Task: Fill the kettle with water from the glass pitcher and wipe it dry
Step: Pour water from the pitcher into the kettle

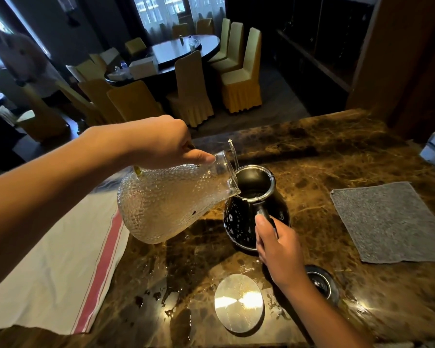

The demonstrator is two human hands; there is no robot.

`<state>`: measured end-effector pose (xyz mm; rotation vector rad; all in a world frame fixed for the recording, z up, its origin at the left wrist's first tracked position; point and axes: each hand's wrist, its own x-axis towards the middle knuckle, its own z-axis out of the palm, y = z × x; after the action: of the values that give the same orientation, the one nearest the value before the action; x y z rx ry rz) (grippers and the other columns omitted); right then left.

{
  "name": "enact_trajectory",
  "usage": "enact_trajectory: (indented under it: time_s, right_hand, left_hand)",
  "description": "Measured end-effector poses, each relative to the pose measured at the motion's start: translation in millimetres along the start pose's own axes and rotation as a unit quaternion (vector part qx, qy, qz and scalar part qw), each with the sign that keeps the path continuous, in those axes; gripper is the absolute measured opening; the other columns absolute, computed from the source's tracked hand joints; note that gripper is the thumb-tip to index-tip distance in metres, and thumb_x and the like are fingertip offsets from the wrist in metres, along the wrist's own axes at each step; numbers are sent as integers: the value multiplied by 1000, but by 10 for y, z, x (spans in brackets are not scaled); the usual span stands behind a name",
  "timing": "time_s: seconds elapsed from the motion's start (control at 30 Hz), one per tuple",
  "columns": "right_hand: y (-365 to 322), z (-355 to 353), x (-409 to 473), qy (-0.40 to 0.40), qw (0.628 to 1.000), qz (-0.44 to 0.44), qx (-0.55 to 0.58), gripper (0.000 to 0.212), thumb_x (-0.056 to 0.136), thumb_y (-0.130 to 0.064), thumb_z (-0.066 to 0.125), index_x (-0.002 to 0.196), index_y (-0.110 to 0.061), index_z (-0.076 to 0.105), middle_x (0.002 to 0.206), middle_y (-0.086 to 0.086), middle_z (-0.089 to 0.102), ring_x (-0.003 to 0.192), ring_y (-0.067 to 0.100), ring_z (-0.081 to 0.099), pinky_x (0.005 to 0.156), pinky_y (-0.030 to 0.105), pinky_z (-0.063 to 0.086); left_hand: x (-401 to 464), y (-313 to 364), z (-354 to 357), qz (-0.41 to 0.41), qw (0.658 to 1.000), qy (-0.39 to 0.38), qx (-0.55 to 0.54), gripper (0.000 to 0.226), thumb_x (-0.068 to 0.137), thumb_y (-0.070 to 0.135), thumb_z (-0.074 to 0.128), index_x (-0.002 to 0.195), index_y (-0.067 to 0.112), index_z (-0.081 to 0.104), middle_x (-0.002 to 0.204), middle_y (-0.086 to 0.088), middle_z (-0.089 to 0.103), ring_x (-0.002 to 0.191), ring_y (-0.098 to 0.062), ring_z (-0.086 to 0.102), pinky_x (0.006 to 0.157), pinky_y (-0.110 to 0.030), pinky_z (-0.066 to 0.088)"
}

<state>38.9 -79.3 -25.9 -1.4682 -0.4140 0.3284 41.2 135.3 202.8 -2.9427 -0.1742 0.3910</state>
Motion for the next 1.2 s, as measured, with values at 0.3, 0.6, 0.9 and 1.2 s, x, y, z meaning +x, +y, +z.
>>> enact_trajectory:
  time_s: [0.3, 0.6, 0.9, 1.2]
  right_hand:
    - [22, -1, 9, -2, 1000, 2, 12, 51, 88, -64, 53, 62, -20, 45, 53, -1, 38, 47, 11, 34, 47, 22, 30]
    - [35, 0, 9, -6, 1000, -1, 6, 52, 90, -64, 51, 62, -21, 43, 53, 1, 36, 48, 15, 32, 48, 28, 27]
    - [27, 0, 9, -4, 1000, -2, 1, 48, 89, -64, 51, 62, -25, 47, 53, 1, 38, 48, 14, 35, 48, 25, 32]
    - [50, -5, 7, -5, 1000, -9, -3, 55, 90, -63, 51, 64, -15, 44, 53, -2, 38, 48, 13, 35, 49, 25, 31]
  left_hand:
    - [25, 17, -32, 12, 1000, -5, 11, 89, 66, 86, 33, 71, 3, 61, 57, -5, 48, 51, -19, 43, 49, -29, 37]
    - [82, 42, -78, 12, 999, -12, 29, 92, 63, 90, 31, 70, 3, 61, 58, -6, 52, 52, -21, 49, 51, -29, 42]
    - [78, 105, -123, 1, 999, -27, 40, 87, 65, 87, 34, 70, 5, 61, 60, -5, 53, 54, -20, 50, 51, -28, 41]
    - [76, 133, -135, -6, 998, -27, 50, 83, 69, 85, 36, 70, 6, 61, 61, -5, 52, 54, -19, 49, 51, -29, 41]
